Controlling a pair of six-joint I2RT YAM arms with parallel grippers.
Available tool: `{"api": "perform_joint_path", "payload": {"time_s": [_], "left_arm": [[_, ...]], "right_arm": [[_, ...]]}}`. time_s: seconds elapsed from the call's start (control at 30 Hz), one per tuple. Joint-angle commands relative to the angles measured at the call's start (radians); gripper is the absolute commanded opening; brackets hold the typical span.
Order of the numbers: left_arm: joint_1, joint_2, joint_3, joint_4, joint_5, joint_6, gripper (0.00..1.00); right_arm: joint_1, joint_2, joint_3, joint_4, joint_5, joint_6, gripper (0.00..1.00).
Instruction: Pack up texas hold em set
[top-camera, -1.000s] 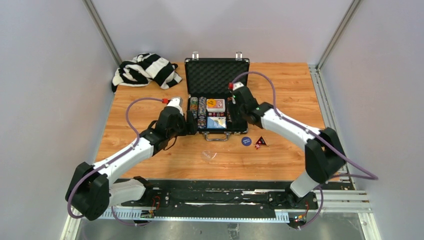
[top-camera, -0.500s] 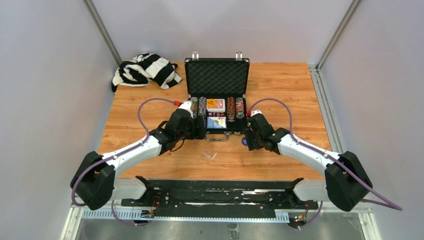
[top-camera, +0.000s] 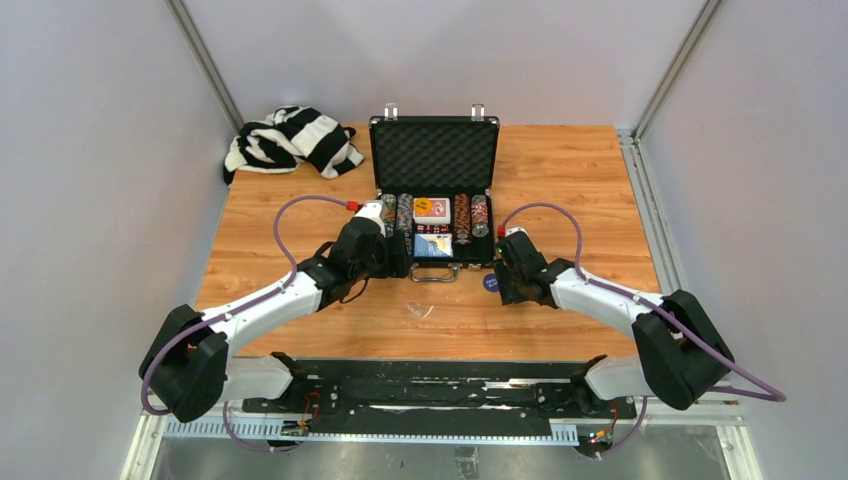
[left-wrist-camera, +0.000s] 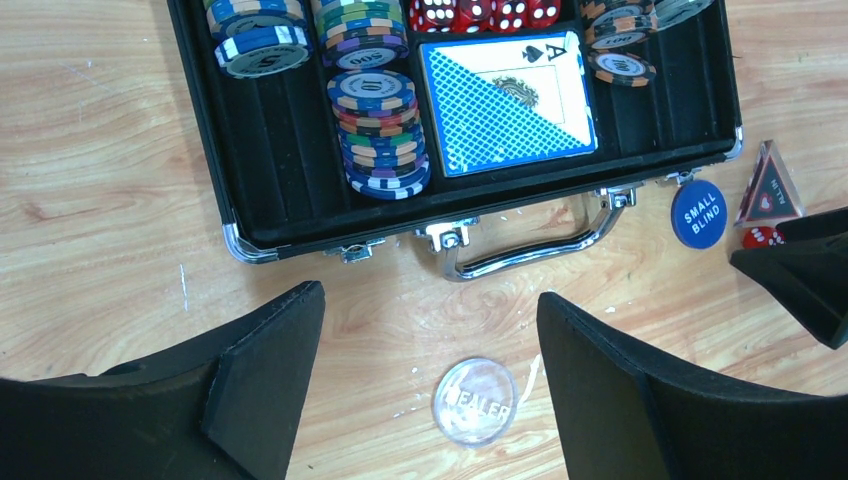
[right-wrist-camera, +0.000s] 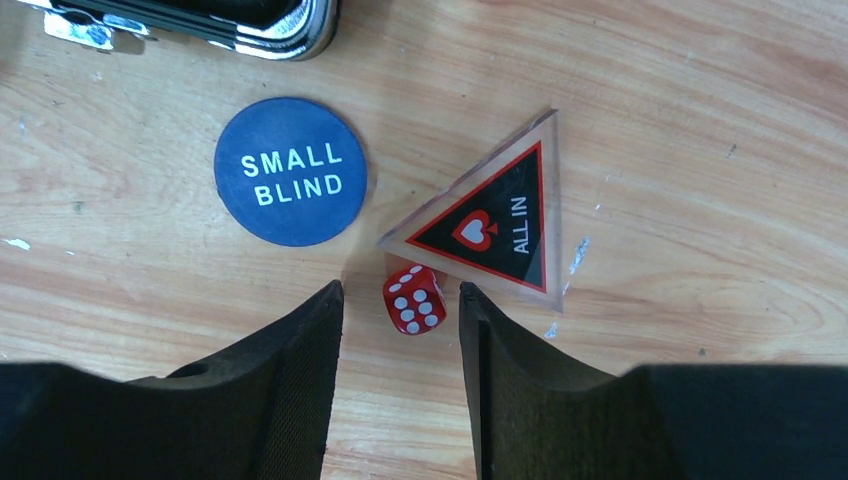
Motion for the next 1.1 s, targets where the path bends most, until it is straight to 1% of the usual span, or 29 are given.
{"api": "perform_joint_path", "payload": {"time_s": [0.0,0.23,0.33,0.4,0.53,0.67,0.8,0.93,1.07], "left_arm": [[-0.007,-0.01,0.022,0.011,-0.008,0.002,0.82],[-0.007,-0.01,0.021,0.01,-0.006,0.001,0.82],[-0.007,-0.014,0.018,0.009,-0.008,0.004,0.82],[-0.007,-0.016,0.018,0.007,-0.009,0.004,0.82],[-0.007,-0.016,0.018,0.007,-0.012,0.004,0.82],[-0.007,-0.021,0.021,0.004,-0.016,0.004,0.82],[-0.006,-0.017,0.025,-0.01,-0.03,0.008,0.81],[-0.006,0.002,0.038,-0.042,-0.044,0.013,0.81],[-0.004,-0.009,0.034,-0.046,-0.052,0.018,0.81]], "right_arm": [[-0.019,-0.007,-0.011,0.024,-0.021,0.009,0.43],[-0.023,-0.004,-0.007,0.028,-0.033,-0.008,0.31],[-0.025,0.006,-0.004,0.031,-0.04,-0.009,0.28],[-0.024,0.009,-0.001,0.03,-0.043,-0.008,0.22],[-0.024,0.0,0.006,0.024,-0.053,-0.008,0.15],[-0.024,-0.043,0.045,-0.005,-0.079,-0.011,0.14],[-0.024,-0.054,0.122,-0.034,-0.106,-0.028,0.12],[-0.024,0.013,0.239,-0.047,-0.123,-0.039,0.12],[-0.025,0.134,0.375,-0.049,-0.159,-0.052,0.12]]}}
